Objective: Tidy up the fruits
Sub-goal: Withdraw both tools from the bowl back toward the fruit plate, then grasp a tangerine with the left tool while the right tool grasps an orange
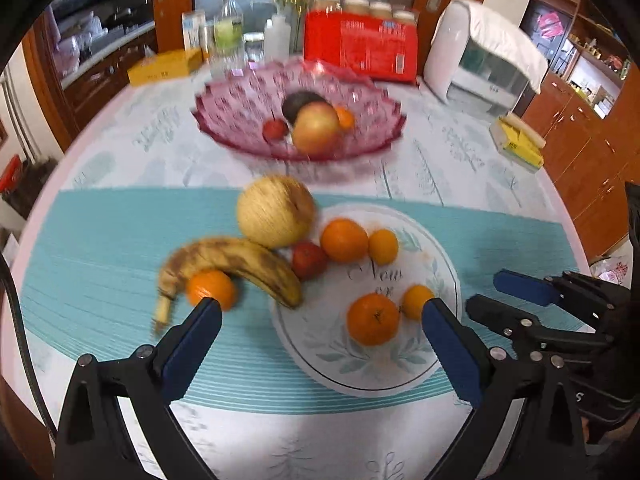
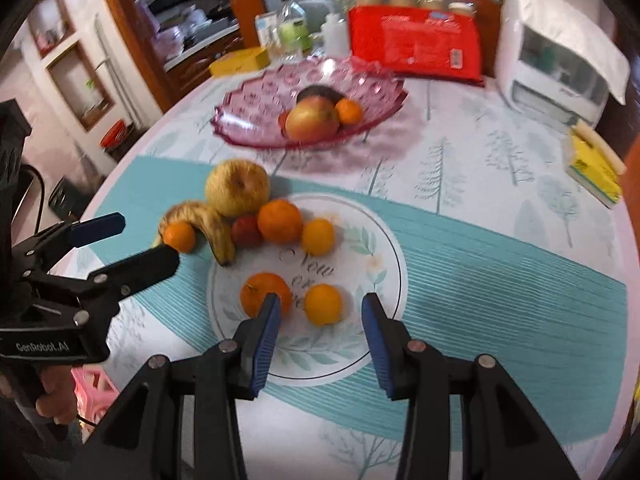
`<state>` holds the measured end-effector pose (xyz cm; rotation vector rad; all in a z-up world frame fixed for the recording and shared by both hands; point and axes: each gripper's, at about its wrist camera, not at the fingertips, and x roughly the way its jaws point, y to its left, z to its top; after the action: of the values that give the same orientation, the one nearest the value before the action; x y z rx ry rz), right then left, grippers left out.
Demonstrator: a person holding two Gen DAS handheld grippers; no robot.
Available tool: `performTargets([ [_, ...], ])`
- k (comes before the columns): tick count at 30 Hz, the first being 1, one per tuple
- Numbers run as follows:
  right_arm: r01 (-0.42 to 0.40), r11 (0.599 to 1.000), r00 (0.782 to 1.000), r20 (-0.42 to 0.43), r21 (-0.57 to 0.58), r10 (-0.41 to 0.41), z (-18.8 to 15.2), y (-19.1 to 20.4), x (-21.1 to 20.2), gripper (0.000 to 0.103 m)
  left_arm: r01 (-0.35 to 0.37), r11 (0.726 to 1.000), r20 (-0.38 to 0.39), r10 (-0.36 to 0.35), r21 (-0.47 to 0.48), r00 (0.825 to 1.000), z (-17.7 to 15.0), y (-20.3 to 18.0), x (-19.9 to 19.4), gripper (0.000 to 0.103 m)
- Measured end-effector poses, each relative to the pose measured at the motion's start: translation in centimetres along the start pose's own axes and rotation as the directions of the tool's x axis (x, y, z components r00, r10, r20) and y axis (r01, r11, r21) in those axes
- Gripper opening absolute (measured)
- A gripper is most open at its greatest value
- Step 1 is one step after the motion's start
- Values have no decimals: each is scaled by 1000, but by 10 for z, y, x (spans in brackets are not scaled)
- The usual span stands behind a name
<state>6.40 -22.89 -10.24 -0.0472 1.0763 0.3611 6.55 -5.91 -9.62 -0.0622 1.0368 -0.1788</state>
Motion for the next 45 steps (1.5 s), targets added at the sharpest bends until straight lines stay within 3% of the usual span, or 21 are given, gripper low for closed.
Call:
performTargets([
  [7, -70, 995, 997, -47, -71, 67, -14, -7, 36, 43, 2, 999, -70, -6, -50, 998, -15, -9, 41, 85],
  [12, -100, 986, 994, -54, -133, 94, -18, -2, 51, 42, 3, 996, -83, -11, -94, 996, -20, -9, 54, 83],
  [15, -105, 981, 994, -40, -165, 100, -18, -1, 59, 42, 6, 994, -87, -15, -112, 996, -22, -8, 59, 77],
  [20, -106, 974, 994, -18, -200, 104, -18, 1, 68, 35, 7, 992, -103, -20, -130, 995, -23, -10, 65, 76],
  [26, -132, 975, 991, -7, -180, 133, -20, -4, 69, 31, 4, 992, -119, -20, -128, 993, -23, -16, 71, 76],
  [30, -104, 982, 994, 3, -159, 106, -22, -11, 65, 31, 13, 991, -123, -30, -132, 992, -21, -20, 76, 72],
  [36, -84, 988, 996, 1, -130, 85, -25, -24, 61, 31, 26, 993, -125, -40, -113, 991, -17, -33, 84, 61],
  [39, -75, 989, 997, 3, -124, 76, -28, -27, 59, 31, 26, 994, -149, -42, -103, 988, -17, -39, 92, 45],
  [45, -78, 991, 997, 6, -110, 79, -29, -31, 58, 31, 21, 995, -134, -34, -95, 990, -17, -41, 94, 44],
])
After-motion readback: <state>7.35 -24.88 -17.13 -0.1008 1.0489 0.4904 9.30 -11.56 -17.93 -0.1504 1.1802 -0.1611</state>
